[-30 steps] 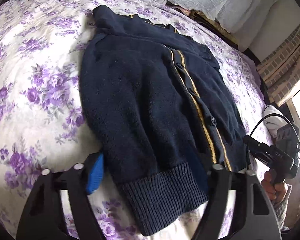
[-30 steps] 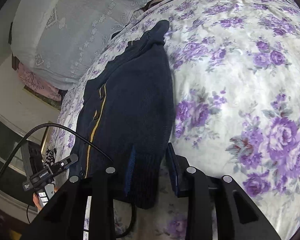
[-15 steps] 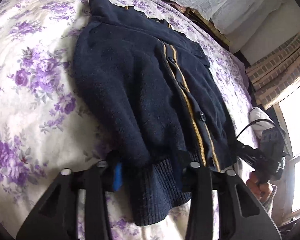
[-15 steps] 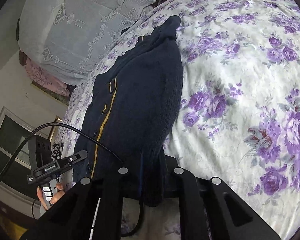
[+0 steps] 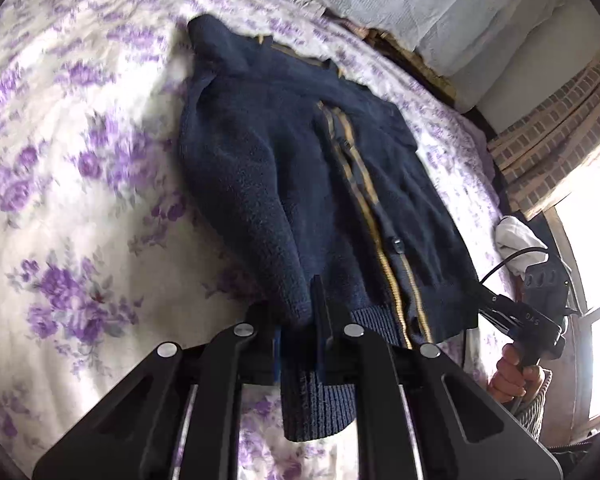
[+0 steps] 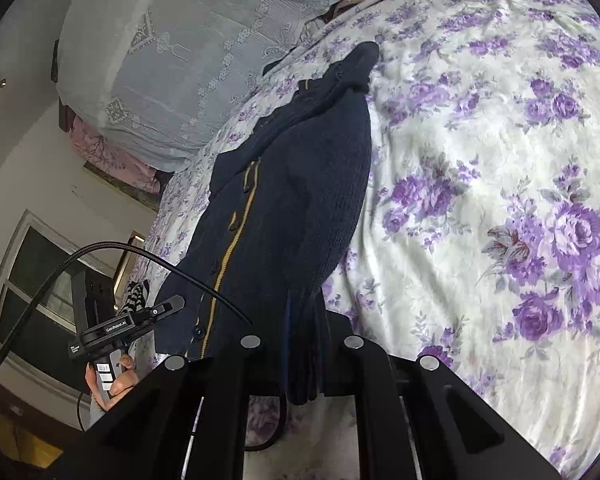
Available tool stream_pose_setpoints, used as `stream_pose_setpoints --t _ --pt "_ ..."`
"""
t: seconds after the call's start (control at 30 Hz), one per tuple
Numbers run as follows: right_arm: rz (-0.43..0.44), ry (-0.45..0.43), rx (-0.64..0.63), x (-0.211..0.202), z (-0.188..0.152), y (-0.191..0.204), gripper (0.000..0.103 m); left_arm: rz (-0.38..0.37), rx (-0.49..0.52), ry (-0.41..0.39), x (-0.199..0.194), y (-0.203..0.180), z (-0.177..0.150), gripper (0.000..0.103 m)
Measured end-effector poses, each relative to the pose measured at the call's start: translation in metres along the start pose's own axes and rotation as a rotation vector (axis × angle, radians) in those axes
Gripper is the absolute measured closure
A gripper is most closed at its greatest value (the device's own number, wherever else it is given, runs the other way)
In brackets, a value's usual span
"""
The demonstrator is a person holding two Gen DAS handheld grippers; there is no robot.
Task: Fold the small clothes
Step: 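Grasp the ribbed hem with the left tool while the right tool grasps the hem, then lift the held hem with both tools and fold it over toward the collar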
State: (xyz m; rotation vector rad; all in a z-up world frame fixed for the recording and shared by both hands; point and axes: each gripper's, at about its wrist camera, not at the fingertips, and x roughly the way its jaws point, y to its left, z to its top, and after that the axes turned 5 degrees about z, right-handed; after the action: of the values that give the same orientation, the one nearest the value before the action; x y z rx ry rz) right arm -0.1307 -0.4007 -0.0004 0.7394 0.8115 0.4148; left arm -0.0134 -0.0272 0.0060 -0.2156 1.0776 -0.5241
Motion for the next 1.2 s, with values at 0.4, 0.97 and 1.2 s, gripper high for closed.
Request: stream_pose_setpoints --t 0.4,0.97,1.2 --pt "-0.034 -0.044 -0.041 0.001 -0.003 0.006 0.093 -0.027 -0.016 -0.019 0.013 0.001 -0.01 0.093" --pt "-0.011 -0.154 -0.255 -0.005 0.077 0.078 0.093 0.039 0.12 -0.21 -0.045 -0.035 0.069 0.093" --pt "-0.003 -0.257 -0.29 -0.006 0.115 0.093 0.093 0.099 0.174 -0.261 -0.053 -0.053 0.107 0.093"
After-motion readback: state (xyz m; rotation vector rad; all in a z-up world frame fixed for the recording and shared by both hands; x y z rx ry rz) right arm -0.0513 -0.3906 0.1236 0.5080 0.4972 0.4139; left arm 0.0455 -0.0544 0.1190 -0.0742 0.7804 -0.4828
